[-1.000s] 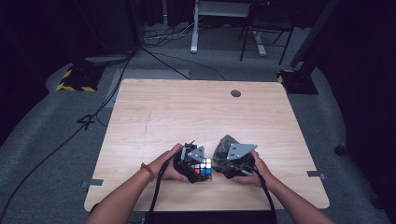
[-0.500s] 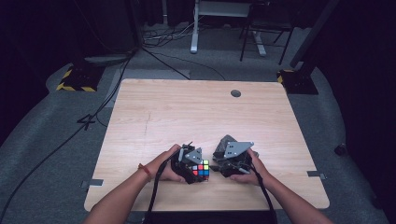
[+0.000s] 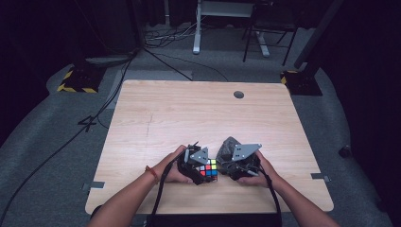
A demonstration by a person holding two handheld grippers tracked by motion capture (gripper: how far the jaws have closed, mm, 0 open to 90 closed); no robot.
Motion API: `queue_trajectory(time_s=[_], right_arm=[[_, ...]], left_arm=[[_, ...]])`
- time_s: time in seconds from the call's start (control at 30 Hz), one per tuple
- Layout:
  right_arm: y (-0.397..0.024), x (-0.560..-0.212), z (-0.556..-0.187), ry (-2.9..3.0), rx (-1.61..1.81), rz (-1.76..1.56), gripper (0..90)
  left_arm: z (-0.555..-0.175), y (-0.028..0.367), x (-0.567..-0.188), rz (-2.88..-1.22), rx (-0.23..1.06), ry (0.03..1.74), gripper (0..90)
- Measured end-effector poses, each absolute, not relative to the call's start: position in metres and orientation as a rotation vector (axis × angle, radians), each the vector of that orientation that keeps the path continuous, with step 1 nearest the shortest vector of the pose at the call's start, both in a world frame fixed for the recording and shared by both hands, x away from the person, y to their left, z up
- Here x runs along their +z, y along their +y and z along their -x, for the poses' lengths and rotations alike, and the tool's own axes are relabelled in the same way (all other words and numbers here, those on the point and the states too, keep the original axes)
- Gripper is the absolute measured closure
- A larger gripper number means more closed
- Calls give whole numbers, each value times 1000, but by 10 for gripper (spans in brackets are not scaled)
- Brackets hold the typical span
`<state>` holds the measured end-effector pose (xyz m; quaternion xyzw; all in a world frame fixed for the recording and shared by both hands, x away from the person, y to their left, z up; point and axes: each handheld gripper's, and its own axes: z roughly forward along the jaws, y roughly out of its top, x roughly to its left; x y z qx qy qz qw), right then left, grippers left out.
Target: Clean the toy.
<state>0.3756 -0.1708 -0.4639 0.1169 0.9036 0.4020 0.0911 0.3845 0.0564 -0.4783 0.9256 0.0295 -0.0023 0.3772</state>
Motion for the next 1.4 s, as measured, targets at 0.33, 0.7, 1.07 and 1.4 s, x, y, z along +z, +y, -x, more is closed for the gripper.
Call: queue_trajectory(time_s=[0.33,0.7,1.07,1.4], right_arm=[[-160,-461,-373,2679,1230,-316,466],[-160,-443,-371,2619,1284,-303,476],[-170,-436,-373,2615,1218,-328,488],[-157,-438,-374,2640,1213,-305,499]], left_arm=[[-384,57,-480,-2392,-2,65,314],[-379,46,-479,-2328,18,48,331],[-380,41,-481,-2234,56,93,334],[-382,52,-483,-2239,37,113,329]])
